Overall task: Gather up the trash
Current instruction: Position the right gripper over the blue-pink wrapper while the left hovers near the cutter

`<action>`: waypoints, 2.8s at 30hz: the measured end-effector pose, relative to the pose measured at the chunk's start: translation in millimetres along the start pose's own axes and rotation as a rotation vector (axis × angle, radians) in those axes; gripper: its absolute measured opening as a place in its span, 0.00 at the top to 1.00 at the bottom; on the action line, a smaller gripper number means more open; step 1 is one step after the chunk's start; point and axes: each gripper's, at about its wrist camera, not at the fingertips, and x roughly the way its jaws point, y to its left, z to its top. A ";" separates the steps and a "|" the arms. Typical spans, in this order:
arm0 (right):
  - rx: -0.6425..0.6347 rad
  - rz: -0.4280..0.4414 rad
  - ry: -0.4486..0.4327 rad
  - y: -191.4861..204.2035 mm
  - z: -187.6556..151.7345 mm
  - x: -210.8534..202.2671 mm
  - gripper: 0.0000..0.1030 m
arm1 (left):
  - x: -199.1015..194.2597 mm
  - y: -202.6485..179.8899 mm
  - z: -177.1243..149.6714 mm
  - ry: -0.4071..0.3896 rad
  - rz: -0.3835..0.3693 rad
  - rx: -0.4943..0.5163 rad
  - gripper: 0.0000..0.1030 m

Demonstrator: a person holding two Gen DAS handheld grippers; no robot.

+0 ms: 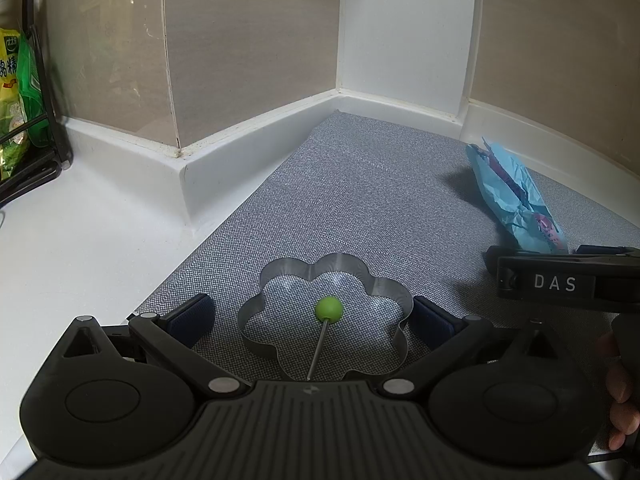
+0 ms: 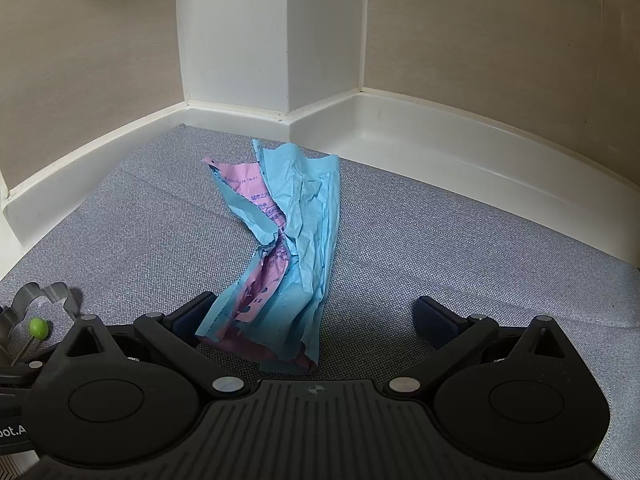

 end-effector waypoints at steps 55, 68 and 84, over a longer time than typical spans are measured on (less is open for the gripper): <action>0.006 0.002 0.001 1.9 0.3 -1.1 0.00 | -0.7 0.4 -1.0 -0.001 0.019 -0.018 0.00; 0.007 0.002 0.000 1.6 0.1 -0.7 0.00 | -0.5 0.8 -1.1 -0.001 0.019 -0.018 0.00; 0.003 -0.003 0.000 3.4 -0.5 -0.8 0.00 | -0.6 0.8 -1.0 -0.001 0.018 -0.017 0.00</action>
